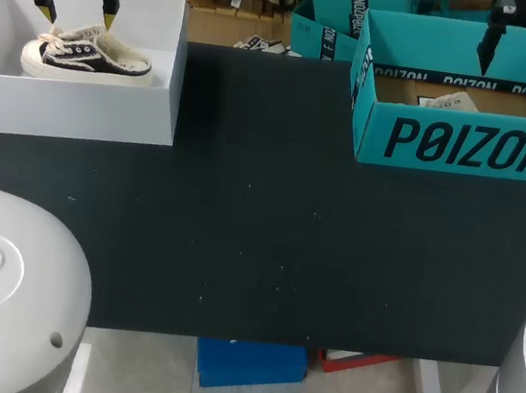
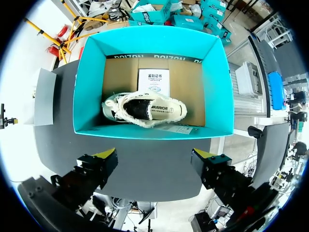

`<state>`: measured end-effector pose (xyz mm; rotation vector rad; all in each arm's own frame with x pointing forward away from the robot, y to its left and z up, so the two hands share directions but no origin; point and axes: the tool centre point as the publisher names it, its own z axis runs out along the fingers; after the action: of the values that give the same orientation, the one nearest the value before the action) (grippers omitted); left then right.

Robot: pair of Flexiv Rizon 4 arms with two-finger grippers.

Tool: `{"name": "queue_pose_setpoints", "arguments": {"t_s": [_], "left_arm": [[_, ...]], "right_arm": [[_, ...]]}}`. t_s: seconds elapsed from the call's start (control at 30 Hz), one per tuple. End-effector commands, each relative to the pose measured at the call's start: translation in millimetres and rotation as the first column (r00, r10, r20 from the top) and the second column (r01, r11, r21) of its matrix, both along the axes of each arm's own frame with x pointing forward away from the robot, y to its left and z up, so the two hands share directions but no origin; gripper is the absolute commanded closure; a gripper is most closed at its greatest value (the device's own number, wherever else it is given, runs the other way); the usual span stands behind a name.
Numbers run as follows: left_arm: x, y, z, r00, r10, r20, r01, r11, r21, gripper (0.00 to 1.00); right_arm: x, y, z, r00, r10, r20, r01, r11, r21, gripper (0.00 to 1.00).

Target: Take the shoe out of the shoebox, open the shoe tongue, remove and reinsert the insole, then place the shoe into the shoebox

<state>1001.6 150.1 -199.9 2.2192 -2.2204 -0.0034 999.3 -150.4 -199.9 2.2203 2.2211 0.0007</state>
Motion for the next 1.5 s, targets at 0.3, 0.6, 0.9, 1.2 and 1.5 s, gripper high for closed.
{"name": "queue_pose_setpoints", "arguments": {"t_s": [0.3, 0.6, 0.9, 1.2, 1.5], "left_arm": [[0.0, 0.0, 0.0, 1.0, 0.0, 0.0, 0.0, 1.0, 0.0, 0.0], [0.0, 0.0, 0.0, 1.0, 0.0, 0.0, 0.0, 1.0, 0.0, 0.0], [22.4, -1.5, -1.6, 0.964, -0.256, 0.079, 0.256, 0.967, 0.006, 0.0], [43.9, -0.7, 1.1, 0.764, -0.634, 0.118, 0.642, 0.766, -0.039, 0.0], [68.5, 5.5, -16.5, 0.451, -0.89, 0.072, 0.892, 0.451, -0.009, 0.0]], "right_arm": [[0.0, 0.0, 0.0, 1.0, 0.0, 0.0, 0.0, 1.0, 0.0, 0.0], [0.0, 0.0, 0.0, 1.0, 0.0, 0.0, 0.0, 1.0, 0.0, 0.0], [0.0, 0.0, 0.0, 1.0, 0.0, 0.0, 0.0, 1.0, 0.0, 0.0], [0.0, 0.0, 0.0, 1.0, 0.0, 0.0, 0.0, 1.0, 0.0, 0.0], [0.0, 0.0, 0.0, 1.0, 0.0, 0.0, 0.0, 1.0, 0.0, 0.0]]}}
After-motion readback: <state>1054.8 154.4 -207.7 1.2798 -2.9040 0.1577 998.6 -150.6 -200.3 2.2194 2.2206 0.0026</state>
